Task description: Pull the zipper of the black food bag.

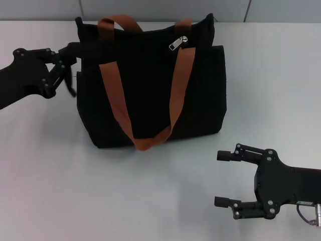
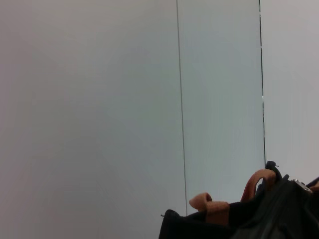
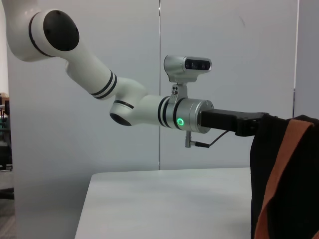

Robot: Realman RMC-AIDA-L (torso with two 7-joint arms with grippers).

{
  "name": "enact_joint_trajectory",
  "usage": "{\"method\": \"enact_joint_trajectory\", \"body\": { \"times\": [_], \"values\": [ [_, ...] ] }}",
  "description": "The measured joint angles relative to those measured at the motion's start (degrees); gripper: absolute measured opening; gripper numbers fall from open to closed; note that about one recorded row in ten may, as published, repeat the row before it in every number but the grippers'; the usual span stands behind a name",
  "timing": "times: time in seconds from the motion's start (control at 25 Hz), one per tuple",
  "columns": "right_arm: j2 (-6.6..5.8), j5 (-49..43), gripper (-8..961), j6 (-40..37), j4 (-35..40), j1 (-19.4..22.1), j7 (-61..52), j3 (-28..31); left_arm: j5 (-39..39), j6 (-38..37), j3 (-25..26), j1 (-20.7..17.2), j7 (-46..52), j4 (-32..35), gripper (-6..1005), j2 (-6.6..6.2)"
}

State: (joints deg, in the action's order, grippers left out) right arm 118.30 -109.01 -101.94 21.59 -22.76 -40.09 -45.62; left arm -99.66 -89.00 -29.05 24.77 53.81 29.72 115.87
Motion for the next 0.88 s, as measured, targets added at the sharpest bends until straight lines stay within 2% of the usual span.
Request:
{"method": "enact_joint_trajectory", "body": {
  "times": [0.16, 0.44, 0.52, 0.56, 0.64, 0.72, 0.8, 0.84, 0.88],
  "values": [
    [0.00, 0.00, 827, 0.00, -0.04, 0.00, -0.08, 0.00, 0.10, 0.19, 0.23, 0.00, 1.21, 0.17, 40, -0.03],
    [0.00, 0.00, 827, 0.18, 0.06, -0.04, -0.13, 0.00, 0.13, 0.17, 0.05, 0.02, 2.28, 0.57, 242, -0.27],
    [0.00, 0.01, 827, 0.61, 0.02, -0.09, -0.14, 0.00, 0.13, 0.14, -0.06, 0.02, 2.49, 0.62, 449, -0.32],
    [0.00, 0.01, 827, 0.87, -0.02, -0.15, -0.14, 0.00, 0.03, -0.03, -0.17, 0.00, 3.96, 0.77, 495, -0.81],
    [0.04, 0.00, 827, 1.46, -0.05, -0.23, -0.16, 0.00, 0.00, -0.06, -0.17, -0.05, 4.40, 0.91, 588, -0.99],
    [0.09, -0.01, 826, 1.94, -0.06, -0.25, -0.16, 0.00, -0.17, -0.68, -0.18, -0.40, 7.24, 1.85, 680, -1.77],
    [0.10, -0.01, 826, 2.06, -0.06, -0.26, -0.18, 0.00, -0.40, -2.64, -0.19, -0.72, 12.28, 3.07, 704, -3.13],
    [0.11, -0.02, 826, 2.15, -0.06, -0.30, -0.22, 0.00, -0.50, -5.81, 0.01, -0.83, 17.28, 3.55, 717, -4.89],
    [0.11, -0.02, 826, 2.15, -0.06, -0.30, -0.22, 0.00, -0.50, -5.81, 0.01, -0.83, 17.28, 3.55, 729, -4.89]
  ]
}}
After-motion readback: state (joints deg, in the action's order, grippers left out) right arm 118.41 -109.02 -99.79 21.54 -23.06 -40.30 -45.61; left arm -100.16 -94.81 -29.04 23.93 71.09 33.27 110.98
